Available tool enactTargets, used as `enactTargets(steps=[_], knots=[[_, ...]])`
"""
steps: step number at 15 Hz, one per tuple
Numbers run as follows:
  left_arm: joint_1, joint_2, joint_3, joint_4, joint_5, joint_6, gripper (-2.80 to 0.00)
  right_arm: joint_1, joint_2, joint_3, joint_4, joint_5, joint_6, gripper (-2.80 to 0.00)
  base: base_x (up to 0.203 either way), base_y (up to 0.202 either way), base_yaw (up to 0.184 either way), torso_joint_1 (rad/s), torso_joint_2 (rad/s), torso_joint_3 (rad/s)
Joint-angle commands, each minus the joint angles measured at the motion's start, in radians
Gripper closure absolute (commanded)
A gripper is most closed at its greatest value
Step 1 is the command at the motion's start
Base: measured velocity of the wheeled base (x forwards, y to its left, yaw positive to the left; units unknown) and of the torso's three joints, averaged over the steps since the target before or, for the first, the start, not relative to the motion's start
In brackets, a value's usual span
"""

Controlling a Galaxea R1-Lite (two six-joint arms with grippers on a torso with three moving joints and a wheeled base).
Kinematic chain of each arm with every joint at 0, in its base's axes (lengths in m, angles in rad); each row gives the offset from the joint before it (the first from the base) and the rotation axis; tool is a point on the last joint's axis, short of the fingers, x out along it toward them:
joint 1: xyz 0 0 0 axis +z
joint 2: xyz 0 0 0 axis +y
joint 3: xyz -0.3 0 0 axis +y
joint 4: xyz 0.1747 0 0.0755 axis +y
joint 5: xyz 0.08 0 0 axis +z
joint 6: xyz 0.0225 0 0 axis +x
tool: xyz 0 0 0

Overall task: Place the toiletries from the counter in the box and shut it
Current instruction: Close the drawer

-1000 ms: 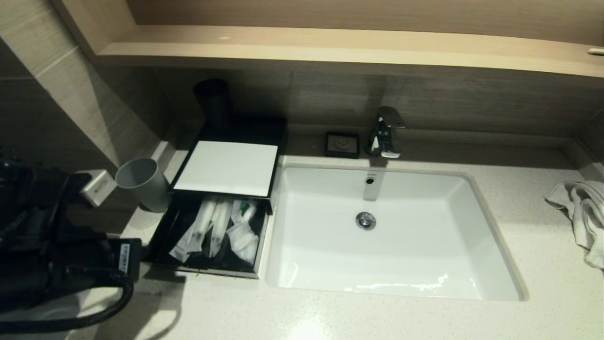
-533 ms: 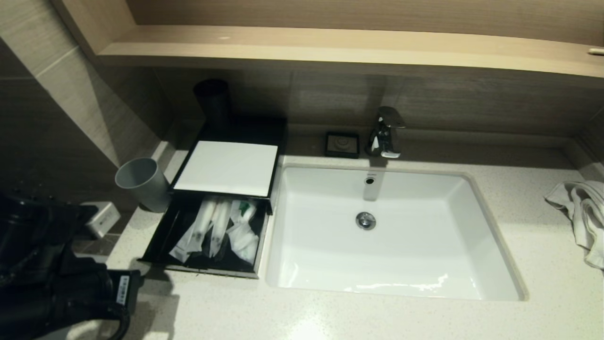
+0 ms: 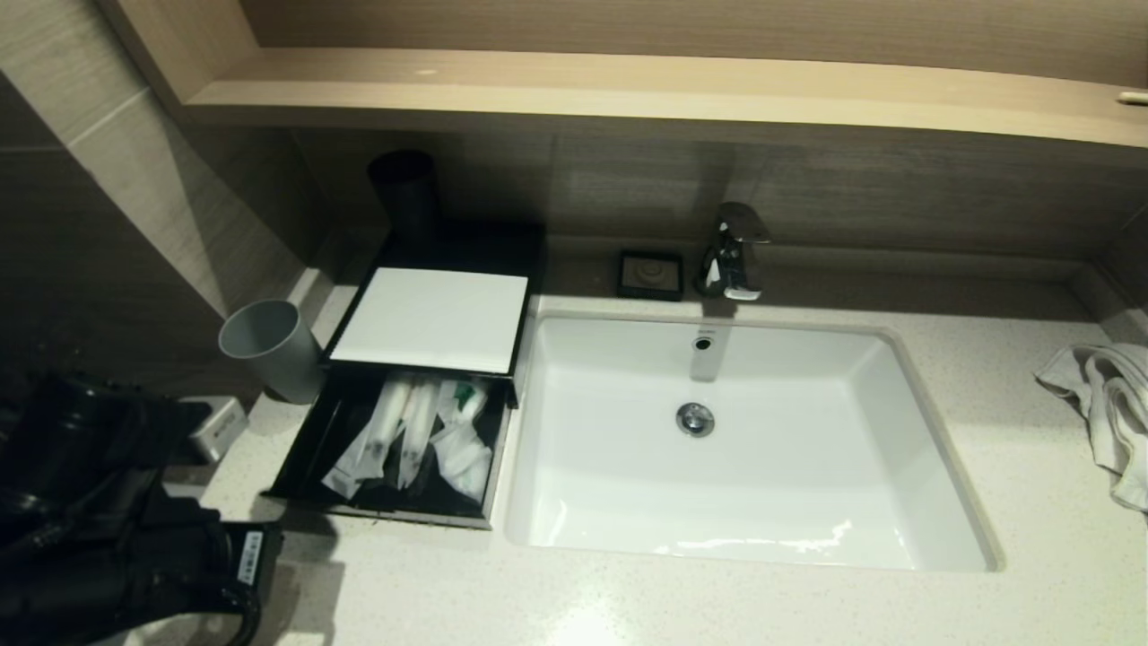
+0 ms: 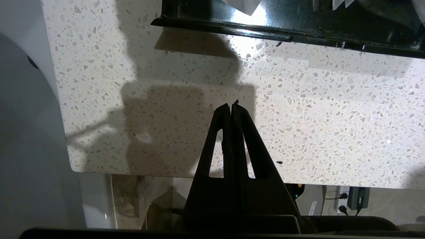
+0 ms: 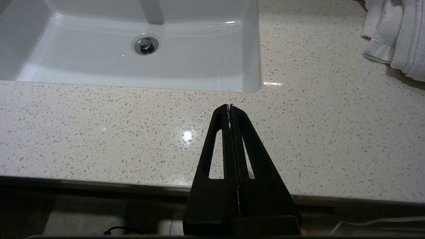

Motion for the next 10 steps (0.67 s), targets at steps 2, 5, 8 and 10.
enactTargets(steps=[2, 5, 8, 10], knots=[[0.0, 0.046, 0.001, -0.014, 0.001, -0.002, 0.0, 0.0, 0.0, 0.0, 0.0, 0.0, 0.0, 0.0, 0.0, 0.0, 0.0, 0.0, 0.0, 0.0], [0.0, 0.051, -0.004, -0.03, -0.003, -0.002, 0.0, 0.0, 0.0, 0.0, 0.0, -0.001, 0.0, 0.0, 0.0, 0.0, 0.0, 0.0, 0.0, 0.0], [0.0, 0.07, -0.004, -0.054, -0.004, -0.001, 0.0, 0.0, 0.0, 0.0, 0.0, -0.001, 0.0, 0.0, 0.0, 0.0, 0.0, 0.0, 0.0, 0.0], [0.0, 0.086, -0.005, -0.064, -0.005, -0.001, 0.0, 0.0, 0.0, 0.0, 0.0, 0.001, 0.0, 0.0, 0.0, 0.0, 0.0, 0.0, 0.0, 0.0]])
